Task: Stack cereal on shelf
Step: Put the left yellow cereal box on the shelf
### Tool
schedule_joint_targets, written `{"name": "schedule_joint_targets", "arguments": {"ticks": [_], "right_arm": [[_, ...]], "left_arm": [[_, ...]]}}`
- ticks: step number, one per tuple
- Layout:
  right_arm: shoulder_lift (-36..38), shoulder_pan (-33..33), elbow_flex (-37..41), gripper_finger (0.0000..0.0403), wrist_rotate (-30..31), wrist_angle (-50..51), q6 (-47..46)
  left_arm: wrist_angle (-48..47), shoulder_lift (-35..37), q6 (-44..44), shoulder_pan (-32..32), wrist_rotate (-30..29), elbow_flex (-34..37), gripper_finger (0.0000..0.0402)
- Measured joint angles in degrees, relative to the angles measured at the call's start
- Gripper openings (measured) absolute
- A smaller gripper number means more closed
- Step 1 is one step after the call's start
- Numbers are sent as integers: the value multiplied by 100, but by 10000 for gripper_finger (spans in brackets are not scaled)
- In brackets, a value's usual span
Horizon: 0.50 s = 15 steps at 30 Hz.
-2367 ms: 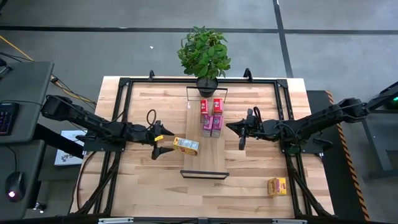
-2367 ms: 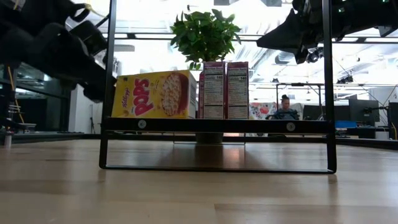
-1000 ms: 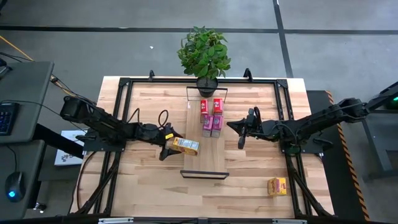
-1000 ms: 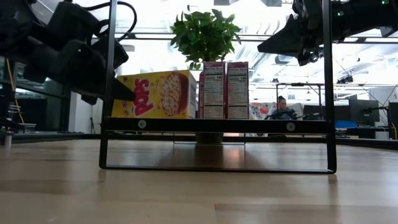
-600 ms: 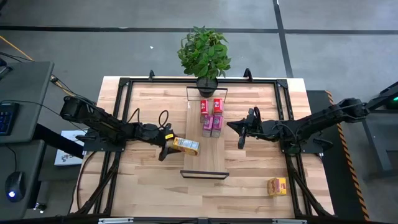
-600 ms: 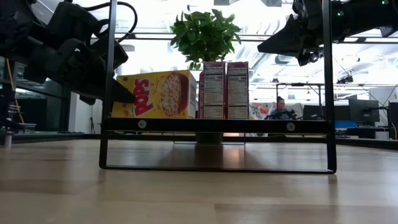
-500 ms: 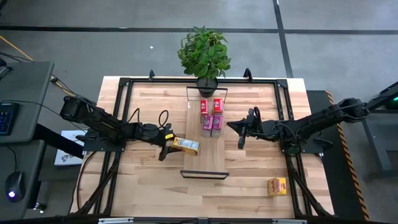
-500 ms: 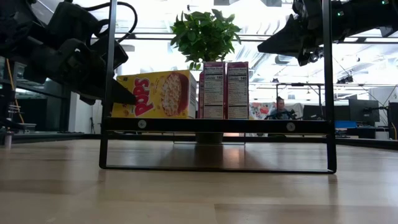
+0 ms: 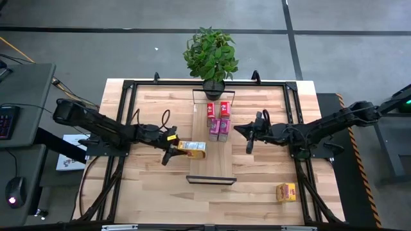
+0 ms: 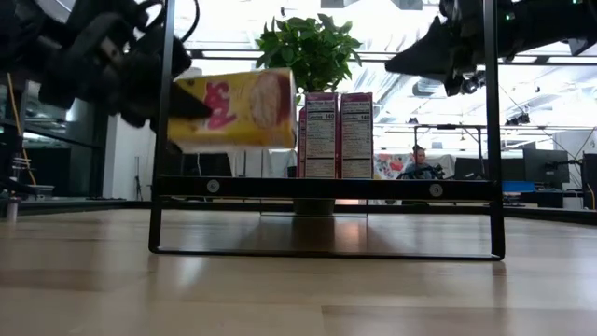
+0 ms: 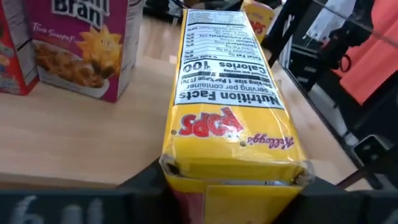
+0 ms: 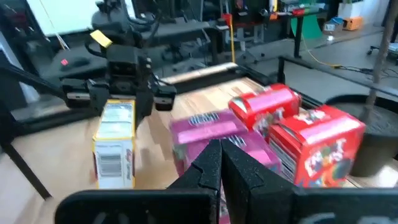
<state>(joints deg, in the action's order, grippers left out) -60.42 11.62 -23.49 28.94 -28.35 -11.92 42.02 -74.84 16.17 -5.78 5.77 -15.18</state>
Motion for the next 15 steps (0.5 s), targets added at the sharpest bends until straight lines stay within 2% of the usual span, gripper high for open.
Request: {"name": "schedule_joint_targets", "arguments": {"ticks": [4,7,11,15], "right_arm": [[0,1,0,6,-341,-382,92],[2,1,0,35,-726,-538,6],[0,23,-112,114,-1329,-493,-120],[-61,200,-626,203,-1614,-46,193]], "left_arm": [[-2109,395,22,-60,99,-811,129],[-3806,434,-141,-233,-214,-1687,129],[-5128,410,-451,-479,-602,-2753,129],[-5857,413,-697,-655,-1038,-3700,128]]}}
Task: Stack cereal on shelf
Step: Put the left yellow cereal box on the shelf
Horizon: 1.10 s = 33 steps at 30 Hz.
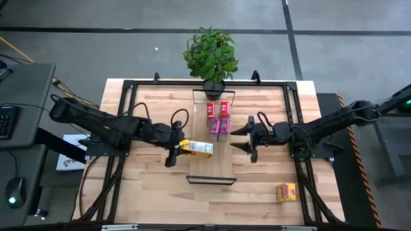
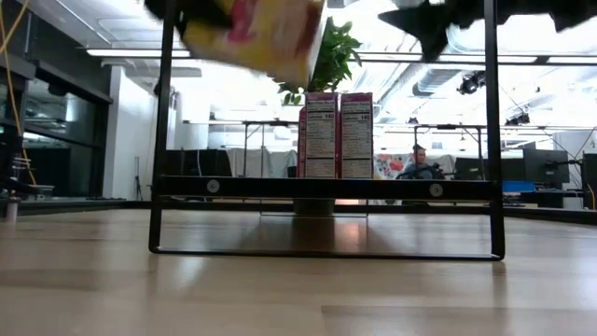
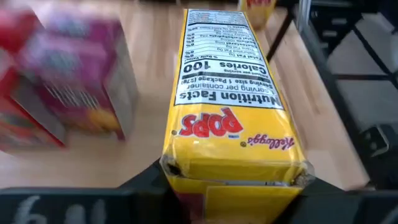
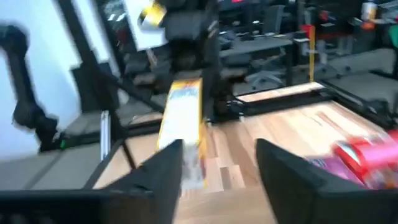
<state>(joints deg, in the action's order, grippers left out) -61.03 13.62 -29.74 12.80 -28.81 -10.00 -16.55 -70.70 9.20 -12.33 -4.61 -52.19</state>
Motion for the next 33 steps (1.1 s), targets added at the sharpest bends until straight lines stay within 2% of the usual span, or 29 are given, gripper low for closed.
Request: {"name": "schedule_joint_targets", "arguments": {"ticks": [6,11,15,23,26,33], "right_arm": [[-447,275,-1285,307,123,1786,723],[-989,291,-2242,350,326,2643,1043],[-1366,284,-2828,357,351,3280,1146],[-2273,110,-3580,358,281,3820,960],[-2545,10,-3757,358,165,4151,718],[-2915,-179,-3842,357,41,4181,443]], "left_arm": [[-492,-19,-140,-182,-589,-754,128],[-594,-34,-60,-211,-666,-797,128],[-756,-212,61,-210,-670,-791,128],[-568,-718,-35,-149,-672,-797,128],[-536,-777,-93,-145,-710,-795,128],[-258,-764,-413,-156,-800,-797,128]]}}
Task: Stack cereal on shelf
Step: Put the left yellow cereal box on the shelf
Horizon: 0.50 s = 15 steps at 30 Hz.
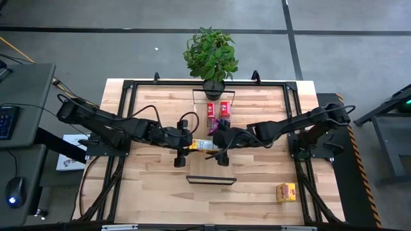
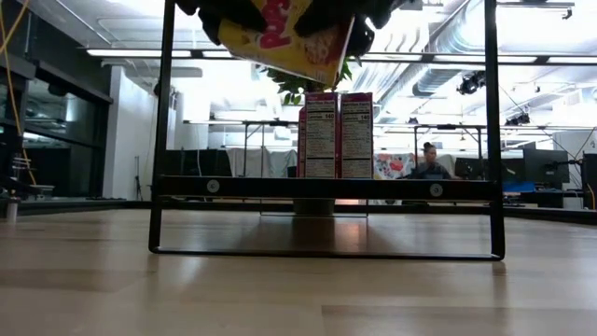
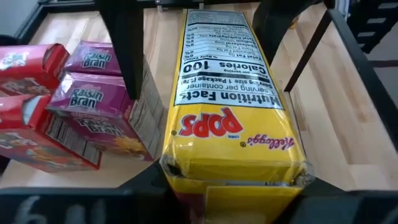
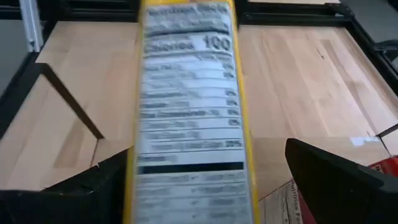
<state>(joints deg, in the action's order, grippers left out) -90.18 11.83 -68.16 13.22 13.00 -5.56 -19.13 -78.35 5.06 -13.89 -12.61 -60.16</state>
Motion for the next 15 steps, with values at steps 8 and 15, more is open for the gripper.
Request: {"name": "schedule_joint_targets", "arguments": {"ticks": [8,15], "right_arm": [[-6,5,-9,310,-12,-109,10],[-6,9,-9,225,-60,-103,105]], "left_arm": [[-34,0,-22,-2,8,0,129],[-34,0,-25,2,-12,0,145]]}}
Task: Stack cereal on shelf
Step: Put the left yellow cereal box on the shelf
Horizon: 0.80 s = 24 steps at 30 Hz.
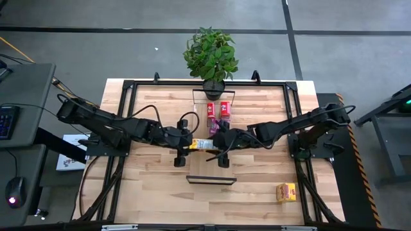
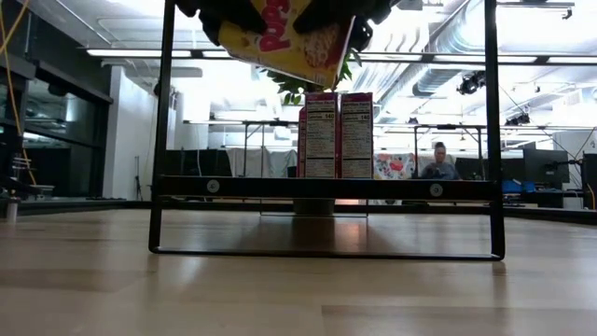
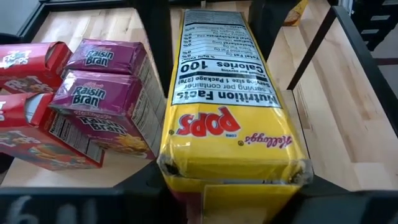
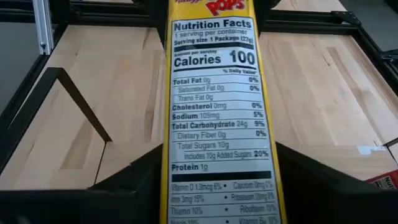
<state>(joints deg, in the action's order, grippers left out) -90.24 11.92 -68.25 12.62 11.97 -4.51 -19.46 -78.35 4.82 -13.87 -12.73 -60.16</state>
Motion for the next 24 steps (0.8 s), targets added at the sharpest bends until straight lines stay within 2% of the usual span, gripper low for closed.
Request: {"name": "schedule_joint_targets", "arguments": {"ticks": [7,15,17,20,22,24], "right_arm": [[57,-4,0,165,-204,128,165],[485,3,2,156,-358,1221,173],[658,58,83,156,-380,1502,66],[942,179,661,157,-432,1538,-304],[1259,292,1316,157,-431,1261,-706],[1614,437,2058,157,-420,507,-1196]], "left_arm": [[-35,115,0,-2,173,-1,183],[-883,806,137,-22,359,-283,193],[-850,1028,160,-30,245,-97,193],[-234,1397,203,-122,-117,508,193],[600,1637,221,-192,-179,1065,193],[1235,1930,311,-258,-186,1689,193]]}}
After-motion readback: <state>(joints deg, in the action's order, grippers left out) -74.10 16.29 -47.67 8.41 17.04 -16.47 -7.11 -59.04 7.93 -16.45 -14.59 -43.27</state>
